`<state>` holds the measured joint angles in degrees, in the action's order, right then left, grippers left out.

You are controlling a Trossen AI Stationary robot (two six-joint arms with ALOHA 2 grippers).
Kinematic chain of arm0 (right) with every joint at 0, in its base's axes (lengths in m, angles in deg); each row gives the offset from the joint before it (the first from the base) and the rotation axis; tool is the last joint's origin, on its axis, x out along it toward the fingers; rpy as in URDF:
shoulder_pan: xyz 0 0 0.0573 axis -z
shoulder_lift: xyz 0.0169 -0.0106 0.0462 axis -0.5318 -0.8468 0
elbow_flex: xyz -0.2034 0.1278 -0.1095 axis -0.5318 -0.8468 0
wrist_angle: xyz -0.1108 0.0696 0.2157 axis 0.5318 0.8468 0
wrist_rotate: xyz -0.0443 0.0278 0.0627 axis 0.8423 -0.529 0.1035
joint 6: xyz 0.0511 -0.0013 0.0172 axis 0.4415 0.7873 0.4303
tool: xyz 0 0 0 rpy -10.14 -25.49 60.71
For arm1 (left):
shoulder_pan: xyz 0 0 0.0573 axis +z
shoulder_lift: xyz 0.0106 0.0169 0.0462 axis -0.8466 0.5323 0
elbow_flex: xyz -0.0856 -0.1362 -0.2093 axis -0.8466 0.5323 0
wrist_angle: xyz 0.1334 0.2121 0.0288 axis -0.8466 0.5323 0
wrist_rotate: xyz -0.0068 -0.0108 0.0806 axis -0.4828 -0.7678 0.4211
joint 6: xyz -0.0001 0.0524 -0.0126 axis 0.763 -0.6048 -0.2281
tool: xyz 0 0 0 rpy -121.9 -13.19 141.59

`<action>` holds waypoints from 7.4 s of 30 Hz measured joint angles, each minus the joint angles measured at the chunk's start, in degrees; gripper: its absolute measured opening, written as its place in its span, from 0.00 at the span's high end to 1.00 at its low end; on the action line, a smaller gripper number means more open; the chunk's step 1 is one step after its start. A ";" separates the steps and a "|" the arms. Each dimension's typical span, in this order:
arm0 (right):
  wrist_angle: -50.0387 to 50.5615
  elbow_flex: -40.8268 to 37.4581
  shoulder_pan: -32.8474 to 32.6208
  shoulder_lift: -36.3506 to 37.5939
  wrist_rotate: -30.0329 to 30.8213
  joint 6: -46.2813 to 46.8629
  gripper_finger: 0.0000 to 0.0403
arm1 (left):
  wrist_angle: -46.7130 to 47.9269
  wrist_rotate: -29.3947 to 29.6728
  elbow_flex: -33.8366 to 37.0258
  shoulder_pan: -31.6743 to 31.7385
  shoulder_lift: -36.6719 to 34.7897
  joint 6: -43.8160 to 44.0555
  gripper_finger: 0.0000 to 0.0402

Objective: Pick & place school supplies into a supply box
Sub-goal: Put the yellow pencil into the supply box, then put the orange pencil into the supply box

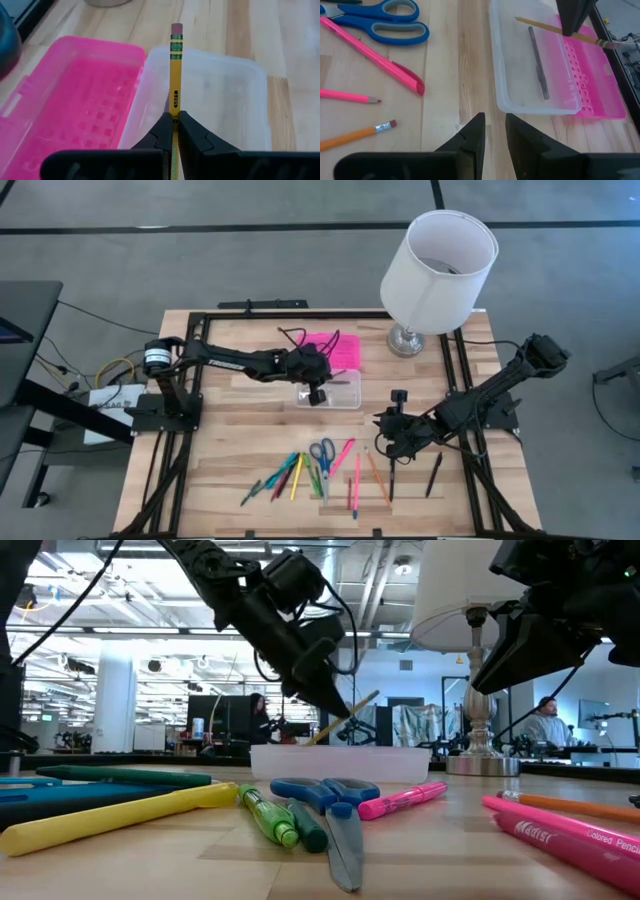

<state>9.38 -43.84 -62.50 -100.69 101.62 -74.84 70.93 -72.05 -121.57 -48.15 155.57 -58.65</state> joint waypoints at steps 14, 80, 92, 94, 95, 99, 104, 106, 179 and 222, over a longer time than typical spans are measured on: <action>-0.21 0.00 0.00 0.00 0.02 0.02 0.83 | 1.98 -0.07 0.00 -0.15 0.15 -3.96 0.90; -9.73 0.00 -0.82 -9.33 -5.40 8.91 0.83 | 8.21 19.51 16.17 -44.18 -16.14 37.28 0.82; -11.75 0.00 -2.66 -9.38 -5.93 9.41 0.83 | 3.37 20.02 15.93 -46.88 -9.64 34.97 0.82; -13.16 0.00 -2.64 -9.38 -6.30 11.16 0.83 | 3.59 20.80 15.93 -46.94 -9.69 33.65 0.82; -13.76 0.00 -2.60 -9.38 -7.01 12.65 0.83 | 3.60 21.39 15.93 -46.97 -9.70 32.70 0.82; -15.15 0.04 -2.76 -9.38 -11.57 21.83 0.83 | 6.48 28.09 15.91 -47.59 -9.73 28.13 0.82; -11.40 1.74 -5.52 -9.38 -11.85 34.44 0.83 | 14.05 40.00 15.91 -48.34 -9.73 26.73 0.82; -9.04 2.67 -6.65 -9.40 -11.38 38.77 0.83 | 17.30 42.61 15.91 -48.43 -9.73 27.14 0.82; 2.29 21.42 -5.63 -28.26 -19.21 -3.71 0.83 | 24.67 48.07 15.91 -48.17 -9.79 32.42 0.82; 24.67 21.35 -6.67 -24.57 -22.19 10.93 0.83 | 24.37 47.78 18.23 -48.17 -9.79 34.99 0.82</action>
<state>34.05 -22.49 -69.17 -125.26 79.43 -63.91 95.30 -24.28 -103.35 -96.32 145.78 -23.66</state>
